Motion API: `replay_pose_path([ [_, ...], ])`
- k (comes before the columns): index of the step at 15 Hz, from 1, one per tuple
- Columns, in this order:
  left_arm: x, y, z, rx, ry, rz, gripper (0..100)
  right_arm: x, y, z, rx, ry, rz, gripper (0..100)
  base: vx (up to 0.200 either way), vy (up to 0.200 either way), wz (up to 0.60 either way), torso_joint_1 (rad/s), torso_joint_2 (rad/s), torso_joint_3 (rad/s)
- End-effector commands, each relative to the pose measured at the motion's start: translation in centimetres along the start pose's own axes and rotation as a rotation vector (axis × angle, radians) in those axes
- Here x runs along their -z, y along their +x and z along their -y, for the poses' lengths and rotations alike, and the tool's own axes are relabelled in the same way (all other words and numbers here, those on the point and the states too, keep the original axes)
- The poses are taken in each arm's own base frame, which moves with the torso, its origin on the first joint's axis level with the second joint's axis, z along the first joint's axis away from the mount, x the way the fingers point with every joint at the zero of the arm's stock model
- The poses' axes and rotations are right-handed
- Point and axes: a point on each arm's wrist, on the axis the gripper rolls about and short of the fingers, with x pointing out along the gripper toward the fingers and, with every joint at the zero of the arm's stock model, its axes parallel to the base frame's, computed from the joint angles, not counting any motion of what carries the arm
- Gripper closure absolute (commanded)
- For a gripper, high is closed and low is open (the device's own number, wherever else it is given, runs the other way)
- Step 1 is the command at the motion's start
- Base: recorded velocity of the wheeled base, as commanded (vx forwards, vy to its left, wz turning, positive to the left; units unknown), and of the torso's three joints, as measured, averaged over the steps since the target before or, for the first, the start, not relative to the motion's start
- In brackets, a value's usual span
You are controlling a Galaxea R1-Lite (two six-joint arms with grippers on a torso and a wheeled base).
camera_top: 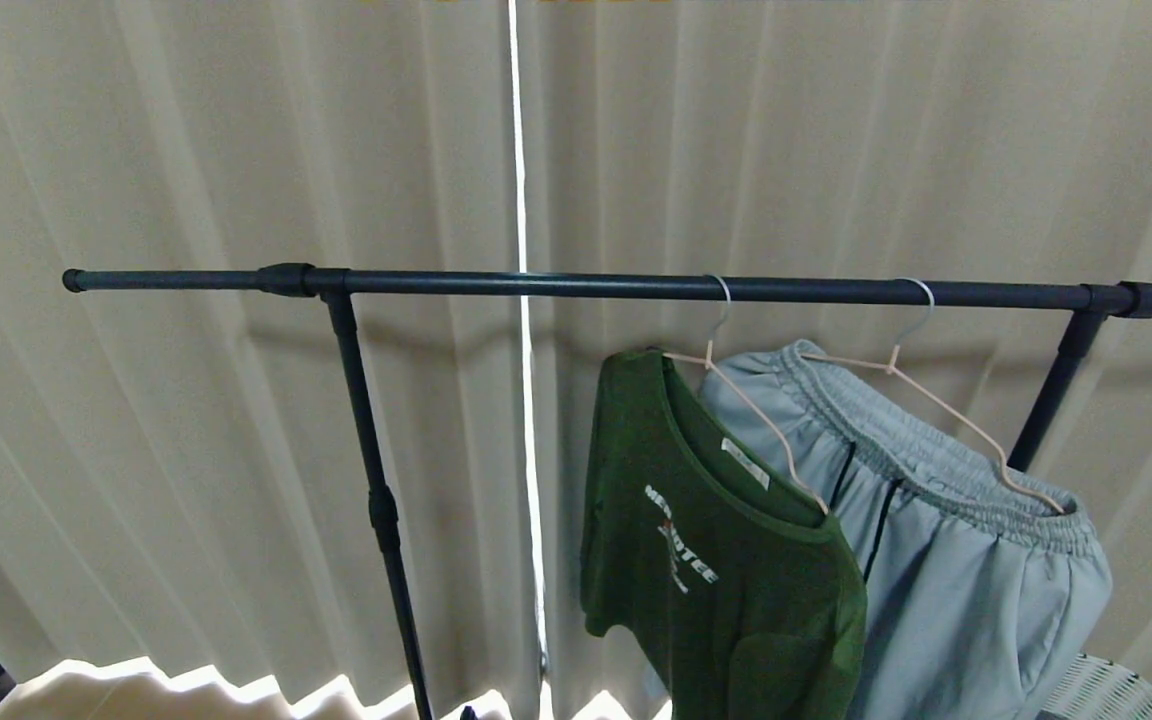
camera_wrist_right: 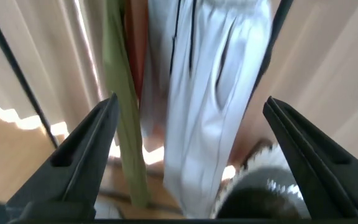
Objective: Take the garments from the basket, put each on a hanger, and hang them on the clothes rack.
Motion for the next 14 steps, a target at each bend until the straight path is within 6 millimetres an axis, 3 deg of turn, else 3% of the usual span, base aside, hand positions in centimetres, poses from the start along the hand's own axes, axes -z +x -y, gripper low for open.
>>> replay_pose_path([
  [1,0.0,0.01,0.0,0.001,0.0,-0.001,0,0.97,0.98,0.11,-0.003,-0.022,0.089,0,0.0,0.0,0.0,0.0,0.0,0.0],
  [5,0.0,0.01,0.0,0.0,0.0,-0.001,0,1.03,0.99,0.16,0.019,0.007,0.086,0,0.0,0.0,0.0,0.0,0.0,0.0],
  [7,0.0,0.01,0.0,0.001,0.0,-0.001,0,1.13,1.05,0.44,0.138,0.028,0.089,0,0.0,0.0,0.0,0.0,0.0,0.0],
  [14,0.0,0.01,0.0,0.0,0.0,-0.001,0,1.13,1.05,0.44,0.136,0.022,0.089,0,0.0,0.0,0.0,0.0,0.0,0.0],
])
